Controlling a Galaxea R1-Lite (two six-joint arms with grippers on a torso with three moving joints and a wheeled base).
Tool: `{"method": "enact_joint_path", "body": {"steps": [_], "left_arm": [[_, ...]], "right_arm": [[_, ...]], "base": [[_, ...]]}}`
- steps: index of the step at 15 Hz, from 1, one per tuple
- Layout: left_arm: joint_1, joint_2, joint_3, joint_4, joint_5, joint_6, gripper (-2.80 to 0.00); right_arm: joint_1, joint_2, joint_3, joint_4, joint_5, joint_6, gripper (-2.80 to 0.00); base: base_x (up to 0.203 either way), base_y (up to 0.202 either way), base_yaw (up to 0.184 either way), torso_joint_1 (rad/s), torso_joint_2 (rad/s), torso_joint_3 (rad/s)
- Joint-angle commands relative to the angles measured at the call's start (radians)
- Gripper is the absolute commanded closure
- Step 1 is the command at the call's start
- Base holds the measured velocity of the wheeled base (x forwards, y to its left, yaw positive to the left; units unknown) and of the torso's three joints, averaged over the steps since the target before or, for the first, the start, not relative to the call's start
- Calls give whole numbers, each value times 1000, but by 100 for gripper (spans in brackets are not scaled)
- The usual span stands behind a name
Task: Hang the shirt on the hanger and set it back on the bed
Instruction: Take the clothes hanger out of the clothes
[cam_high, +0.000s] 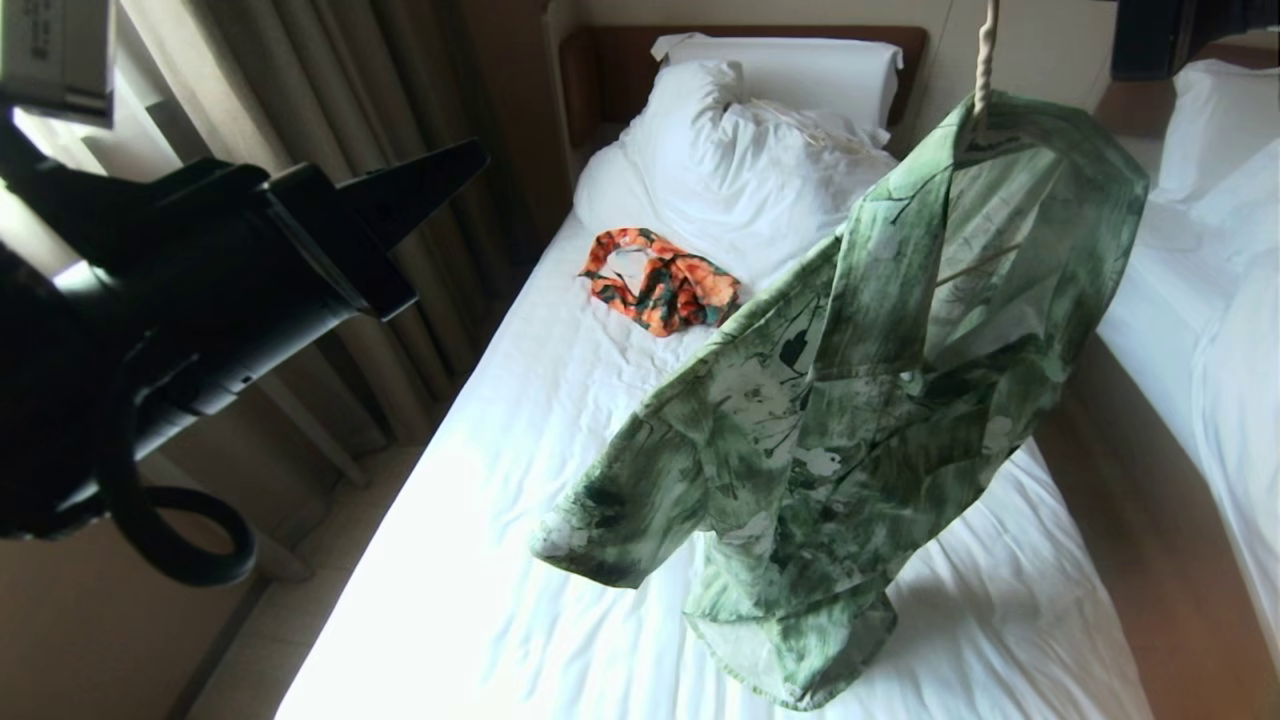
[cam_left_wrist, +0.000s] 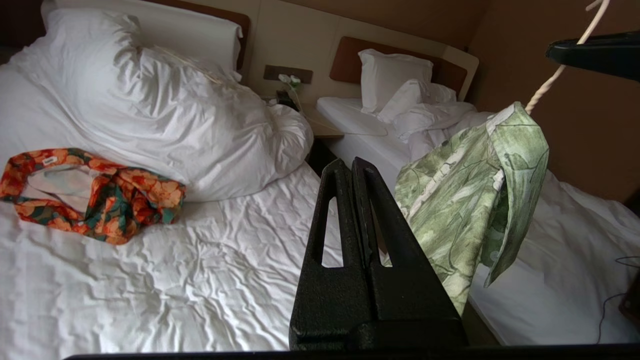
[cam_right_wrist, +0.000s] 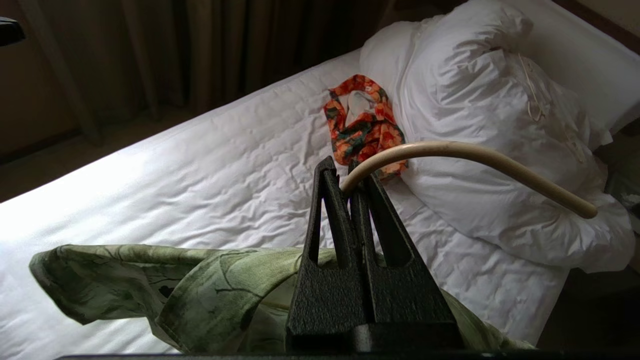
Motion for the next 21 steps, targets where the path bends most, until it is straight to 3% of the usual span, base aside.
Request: {"method": "enact_joint_path", "body": {"steps": [1,3,7,16,21], "left_arm": [[-1,3,0,-5,-1,-1,0],[-1,5,-1,-4,-1,1,0],[-3,32,1,-5,-1,2,0],[-69,106,48,-11,1,28,0],[-63,188,49,-17,3,37,0]], "right_arm": [[-23,0,-4,2,-2,-1,0],[-86,13,-8,-39,-3,7,0],[-152,82,-56,-250,-13,12,0],[-150,122,-95,-329,-10,17,0],[-147,115,-93,-320,11,93,0]], "base": [[0,0,0,0,0,0],[0,0,0,0,0,0],[0,0,0,0,0,0],[0,0,0,0,0,0],[0,0,0,0,0,0]]}}
